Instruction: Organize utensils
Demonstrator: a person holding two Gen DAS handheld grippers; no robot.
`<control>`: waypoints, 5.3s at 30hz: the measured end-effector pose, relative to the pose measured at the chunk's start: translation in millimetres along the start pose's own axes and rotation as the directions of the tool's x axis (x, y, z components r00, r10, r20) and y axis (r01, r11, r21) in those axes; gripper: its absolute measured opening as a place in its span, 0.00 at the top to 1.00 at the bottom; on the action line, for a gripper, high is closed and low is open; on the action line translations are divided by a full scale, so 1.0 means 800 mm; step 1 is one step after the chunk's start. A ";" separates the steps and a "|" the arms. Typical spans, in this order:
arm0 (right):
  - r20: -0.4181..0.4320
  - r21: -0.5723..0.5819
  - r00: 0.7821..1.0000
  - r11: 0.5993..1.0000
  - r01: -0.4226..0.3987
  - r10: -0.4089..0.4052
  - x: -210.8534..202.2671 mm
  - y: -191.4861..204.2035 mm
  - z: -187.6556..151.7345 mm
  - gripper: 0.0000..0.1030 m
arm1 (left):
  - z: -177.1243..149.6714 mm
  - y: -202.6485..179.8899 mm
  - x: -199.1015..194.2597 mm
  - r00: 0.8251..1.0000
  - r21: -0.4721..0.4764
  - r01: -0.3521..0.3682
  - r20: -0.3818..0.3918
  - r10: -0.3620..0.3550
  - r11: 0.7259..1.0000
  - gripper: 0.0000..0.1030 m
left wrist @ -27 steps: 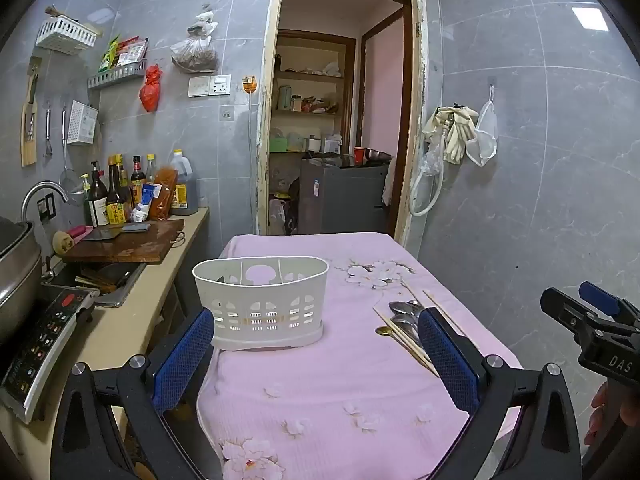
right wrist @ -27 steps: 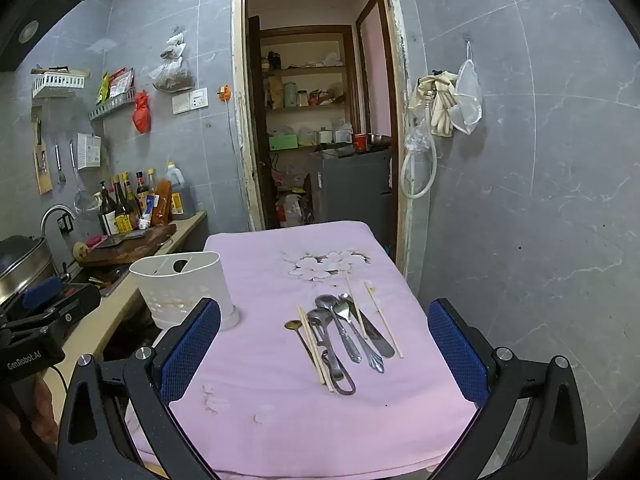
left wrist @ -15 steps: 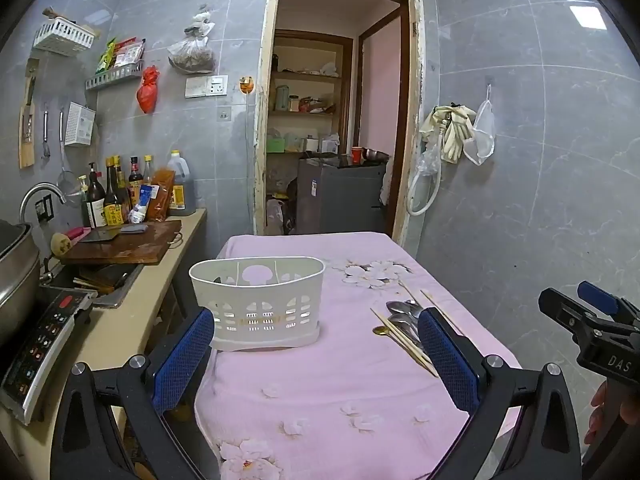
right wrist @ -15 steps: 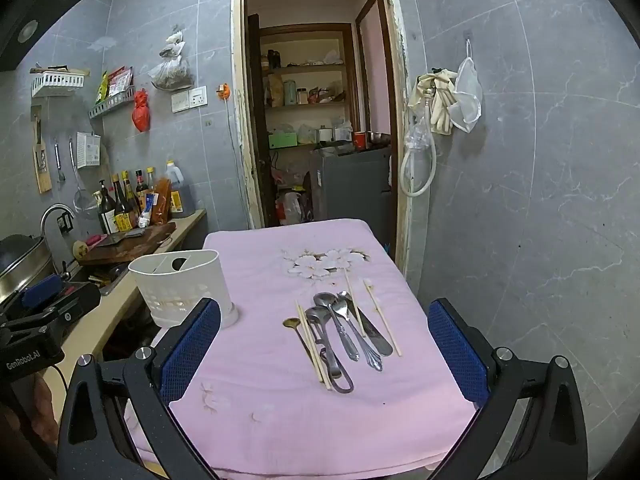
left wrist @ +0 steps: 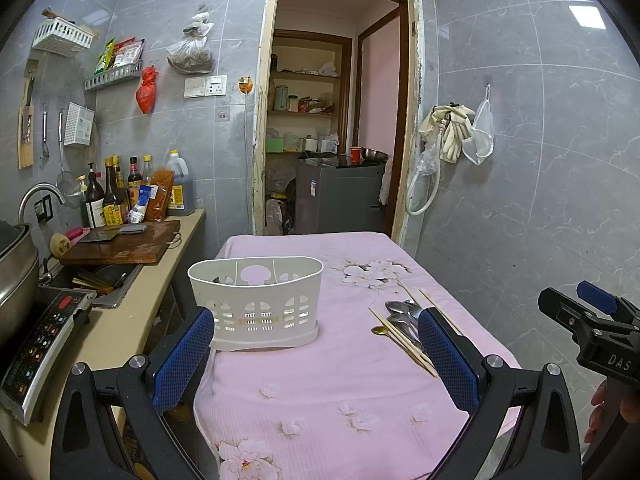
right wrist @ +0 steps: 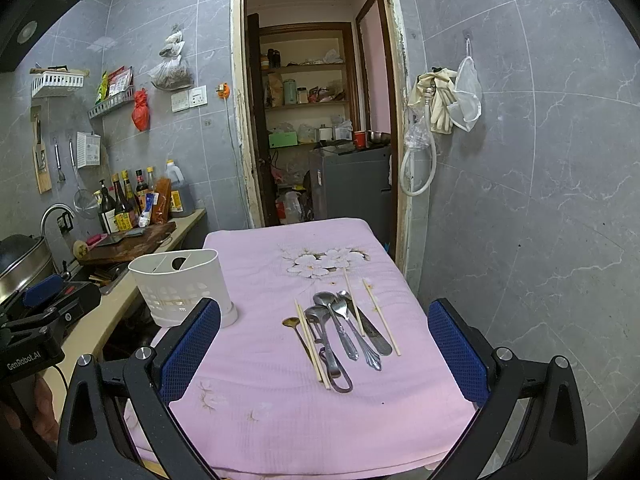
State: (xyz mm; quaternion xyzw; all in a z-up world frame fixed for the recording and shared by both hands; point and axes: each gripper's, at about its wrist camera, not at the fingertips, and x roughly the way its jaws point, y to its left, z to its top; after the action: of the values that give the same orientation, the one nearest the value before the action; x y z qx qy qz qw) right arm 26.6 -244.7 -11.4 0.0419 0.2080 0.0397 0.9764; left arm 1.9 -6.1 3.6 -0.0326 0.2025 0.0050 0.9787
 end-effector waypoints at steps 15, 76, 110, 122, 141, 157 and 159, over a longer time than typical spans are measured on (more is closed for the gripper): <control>-0.003 0.000 1.000 1.000 0.000 0.000 0.003 0.001 -0.001 0.01 | 0.000 0.001 -0.001 1.000 0.001 0.002 0.000 -0.002 1.000 0.01; -0.021 0.028 0.999 0.999 -0.032 0.033 0.045 -0.036 0.003 0.01 | 0.003 -0.027 0.056 0.996 -0.029 0.018 -0.089 -0.020 0.999 0.01; -0.482 0.042 0.824 0.947 -0.319 0.299 0.467 -0.108 -0.044 0.71 | -0.088 -0.088 0.346 0.827 -0.453 -0.102 -0.533 -0.177 0.886 0.74; -0.590 0.034 0.757 0.945 -0.326 0.283 0.497 -0.093 -0.049 0.84 | -0.091 -0.075 0.379 0.746 -0.595 -0.108 -0.578 -0.331 0.797 0.87; -0.636 0.126 0.704 0.942 -0.311 0.317 0.505 -0.101 -0.052 0.95 | -0.089 -0.080 0.402 0.641 -0.609 -0.106 -0.646 -0.414 0.786 0.88; -0.620 0.242 0.661 0.904 -0.353 0.424 0.501 -0.114 -0.036 0.96 | -0.061 -0.085 0.381 0.701 -0.580 -0.059 -0.604 -0.381 0.812 0.97; -0.564 0.276 0.686 0.888 -0.368 0.460 0.480 -0.120 -0.024 0.96 | -0.043 -0.087 0.359 0.749 -0.523 -0.031 -0.576 -0.326 0.852 0.97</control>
State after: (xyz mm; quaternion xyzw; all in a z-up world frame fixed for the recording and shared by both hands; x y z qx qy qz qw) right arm 374.4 -302.0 -192.7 0.1413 0.5016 0.2560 0.8142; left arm 253.8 -79.0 -137.8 -0.3018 0.5150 -0.0345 0.8015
